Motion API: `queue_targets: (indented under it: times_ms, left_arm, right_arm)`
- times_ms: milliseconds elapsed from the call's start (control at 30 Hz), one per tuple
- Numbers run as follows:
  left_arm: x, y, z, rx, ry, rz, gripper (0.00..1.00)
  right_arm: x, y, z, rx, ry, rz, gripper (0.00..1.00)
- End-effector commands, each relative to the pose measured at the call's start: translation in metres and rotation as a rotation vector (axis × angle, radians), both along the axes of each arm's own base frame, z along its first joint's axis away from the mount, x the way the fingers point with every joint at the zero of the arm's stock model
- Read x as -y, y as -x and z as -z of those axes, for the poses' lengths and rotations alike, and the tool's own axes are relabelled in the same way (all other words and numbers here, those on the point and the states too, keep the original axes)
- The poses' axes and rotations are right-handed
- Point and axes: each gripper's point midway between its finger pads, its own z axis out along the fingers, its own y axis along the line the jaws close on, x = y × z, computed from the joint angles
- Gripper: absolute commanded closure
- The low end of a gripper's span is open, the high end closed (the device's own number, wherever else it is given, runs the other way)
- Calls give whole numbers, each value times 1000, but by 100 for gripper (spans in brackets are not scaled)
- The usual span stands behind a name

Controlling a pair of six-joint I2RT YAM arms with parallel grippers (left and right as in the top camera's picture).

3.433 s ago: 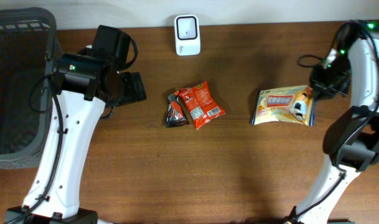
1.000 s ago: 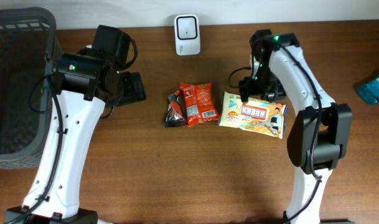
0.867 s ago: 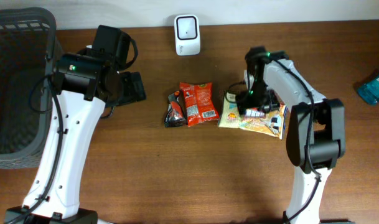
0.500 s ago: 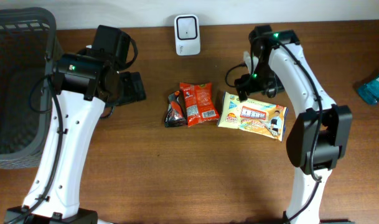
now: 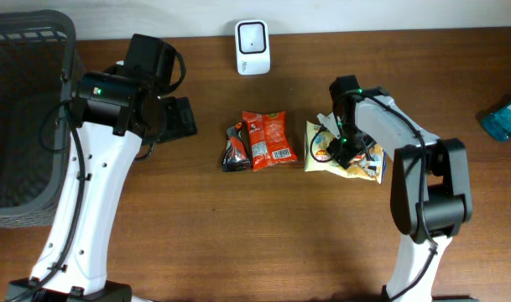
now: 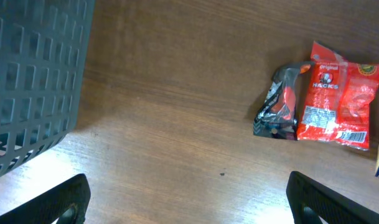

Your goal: Scan the item barcode

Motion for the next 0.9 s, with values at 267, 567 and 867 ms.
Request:
queue_targets:
  times_ms: [267,567,867]
  left_arm:
    - [-2,0,-3,8,-13,12,1]
    - [-2,0,-3,8,-13,12,1]
    - [-2,0,-3,8,-13,12,1]
  right_arm:
    - [-80,12,-31,-186,-431,269,96]
    - [-168,48,-168,-322,-1126,-204,96]
    - [-180,56,-170,-334,-1147,-253,96]
